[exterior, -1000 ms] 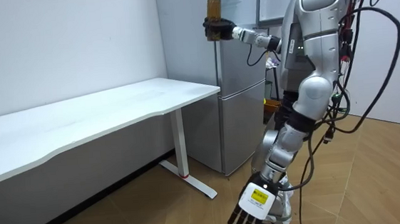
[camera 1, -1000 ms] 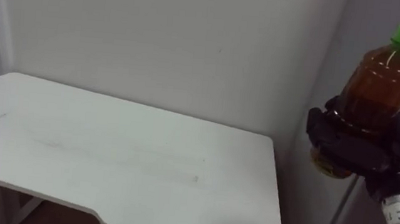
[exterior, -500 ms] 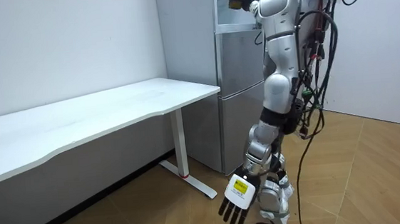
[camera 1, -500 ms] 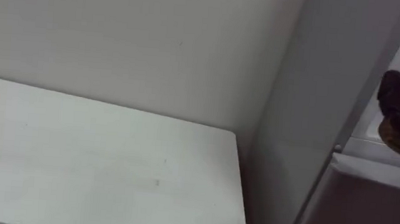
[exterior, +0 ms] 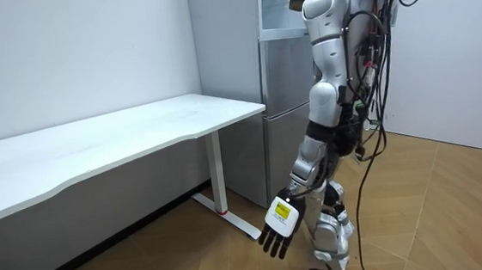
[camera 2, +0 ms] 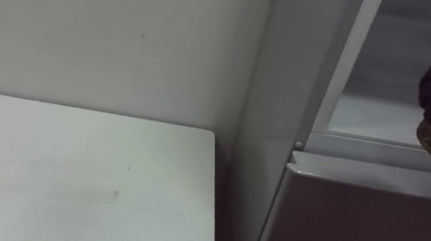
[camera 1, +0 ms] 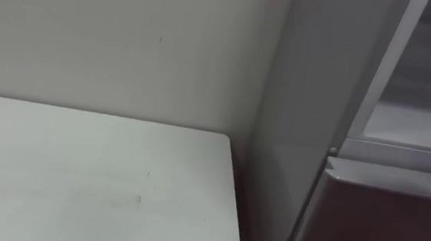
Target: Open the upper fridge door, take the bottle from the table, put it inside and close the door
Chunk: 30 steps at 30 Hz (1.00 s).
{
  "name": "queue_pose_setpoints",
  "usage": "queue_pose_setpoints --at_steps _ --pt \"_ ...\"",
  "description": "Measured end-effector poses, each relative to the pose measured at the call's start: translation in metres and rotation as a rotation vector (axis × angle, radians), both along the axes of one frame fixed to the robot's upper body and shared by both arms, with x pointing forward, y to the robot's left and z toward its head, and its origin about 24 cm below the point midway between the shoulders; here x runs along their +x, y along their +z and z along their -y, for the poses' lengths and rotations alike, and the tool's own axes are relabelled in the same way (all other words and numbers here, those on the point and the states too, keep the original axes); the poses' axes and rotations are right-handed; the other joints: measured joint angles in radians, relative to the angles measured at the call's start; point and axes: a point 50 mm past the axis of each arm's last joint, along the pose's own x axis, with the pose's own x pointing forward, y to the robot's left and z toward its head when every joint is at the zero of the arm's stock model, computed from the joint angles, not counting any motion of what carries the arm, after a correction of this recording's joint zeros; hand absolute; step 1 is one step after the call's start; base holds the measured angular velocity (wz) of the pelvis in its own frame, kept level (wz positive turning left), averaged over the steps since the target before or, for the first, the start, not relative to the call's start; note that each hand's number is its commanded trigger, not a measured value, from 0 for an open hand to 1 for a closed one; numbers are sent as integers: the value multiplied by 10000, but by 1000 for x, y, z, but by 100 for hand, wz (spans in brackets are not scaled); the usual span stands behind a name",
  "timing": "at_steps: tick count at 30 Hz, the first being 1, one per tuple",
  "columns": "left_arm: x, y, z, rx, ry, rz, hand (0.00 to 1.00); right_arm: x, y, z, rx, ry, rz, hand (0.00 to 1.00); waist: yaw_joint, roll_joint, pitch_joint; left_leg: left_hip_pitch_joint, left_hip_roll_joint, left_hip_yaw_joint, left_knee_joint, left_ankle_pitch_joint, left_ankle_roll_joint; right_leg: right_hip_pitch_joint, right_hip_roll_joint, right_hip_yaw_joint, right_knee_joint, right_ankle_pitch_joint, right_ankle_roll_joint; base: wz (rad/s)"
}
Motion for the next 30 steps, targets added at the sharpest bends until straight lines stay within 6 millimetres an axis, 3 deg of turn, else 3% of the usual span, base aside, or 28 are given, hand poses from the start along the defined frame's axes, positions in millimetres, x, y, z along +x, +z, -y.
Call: queue_pose_setpoints --at_steps 5,20,30 --pt "1 -1 2 106 -358 -101 0 0 -1 2 481 -30 69 100 3 36 7 120 47 34 -67 8 9 26 46 -21 32 -71 -122 -1" --pt "-1 0 1 358 -401 -275 0 3 -7 5 855 41 -168 100 222 116 45 116 26 122 -47 11 13 1 -5 -19 180 -75 -134 -1" --pt "-2 0 1 360 -389 -293 0 7 -15 10 1096 -82 -527 100 337 19 40 130 27 118 -36 11 14 19 -8 -42 177 -79 -139 0"
